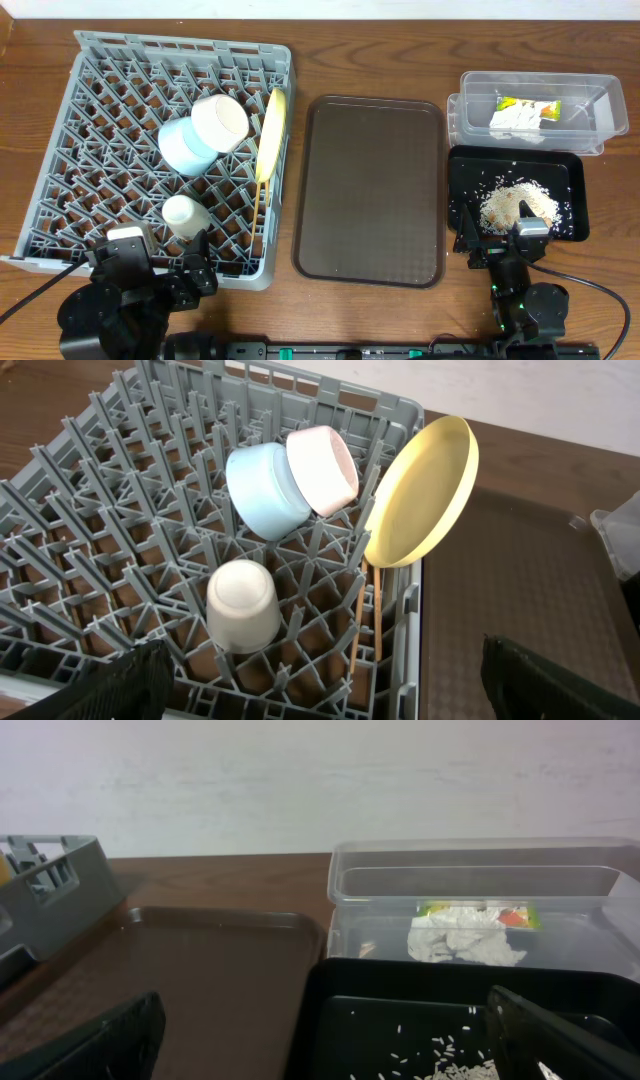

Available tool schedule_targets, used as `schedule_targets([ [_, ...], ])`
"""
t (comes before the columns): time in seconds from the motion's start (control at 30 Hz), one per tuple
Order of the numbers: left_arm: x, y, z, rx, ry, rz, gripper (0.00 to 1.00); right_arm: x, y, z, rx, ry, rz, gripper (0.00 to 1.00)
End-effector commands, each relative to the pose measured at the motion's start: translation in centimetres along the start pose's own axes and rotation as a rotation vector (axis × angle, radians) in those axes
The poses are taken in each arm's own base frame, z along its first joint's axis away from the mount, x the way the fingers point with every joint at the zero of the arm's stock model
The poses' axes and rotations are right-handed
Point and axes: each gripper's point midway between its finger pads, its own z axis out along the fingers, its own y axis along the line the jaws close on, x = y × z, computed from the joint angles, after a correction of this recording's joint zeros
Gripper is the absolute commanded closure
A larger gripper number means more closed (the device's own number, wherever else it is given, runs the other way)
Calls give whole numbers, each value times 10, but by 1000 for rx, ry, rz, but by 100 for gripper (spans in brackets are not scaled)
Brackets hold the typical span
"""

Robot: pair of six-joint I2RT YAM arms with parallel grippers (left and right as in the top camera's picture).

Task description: Sort waste into correct bins and load items into the dishwasher

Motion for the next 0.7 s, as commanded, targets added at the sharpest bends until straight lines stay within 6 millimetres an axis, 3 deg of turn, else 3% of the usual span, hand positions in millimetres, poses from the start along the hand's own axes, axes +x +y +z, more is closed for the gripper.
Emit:
schedule_targets([
  [0.0, 0, 1, 0, -4, -3, 15, 2, 2, 1, 0, -2, 6, -10, 1],
  [0.33, 3, 3, -1, -15, -14, 36, 2, 2, 1, 0, -2, 7, -10, 1],
  [0.4, 11, 5, 3, -14, -13, 35, 2, 2, 1, 0, -2, 6, -10, 1],
  [0.57, 49, 12, 38, 5, -39, 5, 2, 2, 1, 0, -2, 7, -10, 1],
  [0.67, 59, 13, 62, 34, -114, -25, 2, 2, 1, 0, -2, 6, -10, 1],
])
